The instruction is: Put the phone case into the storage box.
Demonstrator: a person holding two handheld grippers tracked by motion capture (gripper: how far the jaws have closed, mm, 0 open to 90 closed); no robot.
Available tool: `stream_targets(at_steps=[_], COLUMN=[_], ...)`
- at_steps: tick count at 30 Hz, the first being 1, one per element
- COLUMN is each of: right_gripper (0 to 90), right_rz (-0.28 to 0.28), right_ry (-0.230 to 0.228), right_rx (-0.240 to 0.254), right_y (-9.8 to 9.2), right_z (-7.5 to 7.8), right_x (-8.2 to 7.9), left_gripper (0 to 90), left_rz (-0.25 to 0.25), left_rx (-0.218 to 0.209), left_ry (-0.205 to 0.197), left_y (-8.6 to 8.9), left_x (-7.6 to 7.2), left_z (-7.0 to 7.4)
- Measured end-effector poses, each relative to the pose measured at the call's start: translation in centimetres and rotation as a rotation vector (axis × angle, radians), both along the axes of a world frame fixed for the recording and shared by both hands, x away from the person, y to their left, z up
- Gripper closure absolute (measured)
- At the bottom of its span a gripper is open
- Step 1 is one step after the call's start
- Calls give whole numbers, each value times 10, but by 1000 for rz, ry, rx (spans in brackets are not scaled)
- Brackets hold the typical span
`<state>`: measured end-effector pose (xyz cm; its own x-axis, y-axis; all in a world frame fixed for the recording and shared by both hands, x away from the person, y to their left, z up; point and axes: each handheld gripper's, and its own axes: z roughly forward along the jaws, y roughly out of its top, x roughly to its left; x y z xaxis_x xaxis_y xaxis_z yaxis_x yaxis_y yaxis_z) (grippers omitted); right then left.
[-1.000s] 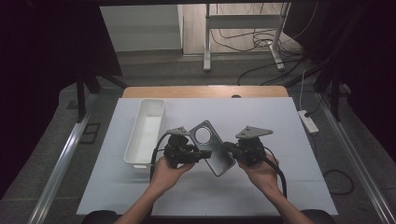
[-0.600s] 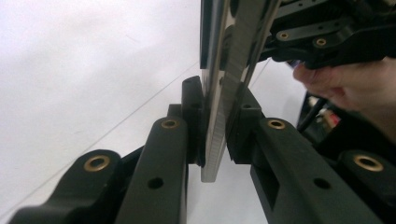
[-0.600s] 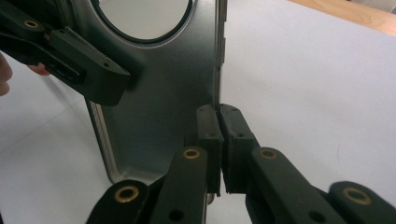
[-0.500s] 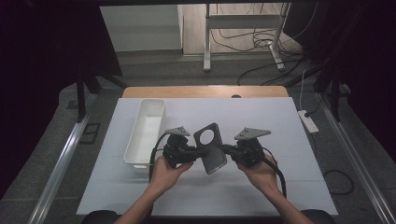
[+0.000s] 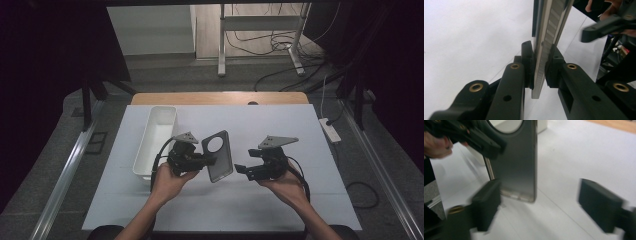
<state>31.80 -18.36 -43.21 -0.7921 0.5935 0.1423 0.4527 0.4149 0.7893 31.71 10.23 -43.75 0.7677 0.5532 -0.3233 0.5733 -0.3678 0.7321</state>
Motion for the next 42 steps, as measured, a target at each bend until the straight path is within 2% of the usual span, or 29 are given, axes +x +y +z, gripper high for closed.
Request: stream_targets(at_steps=[4, 8, 16, 20, 21, 22, 26, 27, 28, 31, 32, 34, 37, 39, 40, 42], right_gripper=[15, 14, 27, 141, 141, 209, 273, 316, 316, 395, 453, 482, 651, 726, 780, 795], right_rz=[17, 20, 57, 104, 104, 125, 158, 199, 199, 247, 266, 278, 323, 339, 360, 368], right_ry=[30, 27, 64, 63, 63, 62, 62, 74, 74, 66, 64, 69, 79, 74, 86, 95], right_rx=[-16, -29, -20, -29, -29, -19, -19, -22, -22, -24, -29, -29, -30, -34, -23, -12], right_y=[-3, -5, -4, 3, 3, 6, 9, 12, 12, 16, 18, 19, 21, 20, 18, 18], right_z=[-2, -1, 1, -1, -1, -1, -2, -4, -4, -5, -6, -6, -8, -7, -6, -5], right_x=[0, -1, 0, -3, -3, -3, -4, -4, -4, -5, -6, -6, -6, -7, -6, -7], left_gripper=[790, 790, 790, 790, 790, 790, 790, 790, 790, 790, 790, 790, 790, 790, 791, 788], left_rz=[-27, -41, -130, -154, -159, -172, -204, -212, -224, -261, -270, -288, -290, -268, -274, -282], left_rx=[31, 50, 32, 26, 30, 17, -10, -17, -24, -39, -44, -50, -41, -25, -44, -54], left_ry=[-6, -8, -28, -28, -28, -23, -23, -21, -22, -26, -26, -25, -30, -44, -38, -41], left_y=[5, 5, 1, -3, -4, -5, -7, -8, -9, -12, -13, -15, -16, -14, -12, -11], left_x=[2, 2, -1, -3, -3, -4, -6, -7, -8, -10, -11, -12, -13, -12, -11, -10], left_z=[1, 1, 5, 5, 5, 5, 7, 8, 9, 12, 12, 13, 12, 11, 10, 10])
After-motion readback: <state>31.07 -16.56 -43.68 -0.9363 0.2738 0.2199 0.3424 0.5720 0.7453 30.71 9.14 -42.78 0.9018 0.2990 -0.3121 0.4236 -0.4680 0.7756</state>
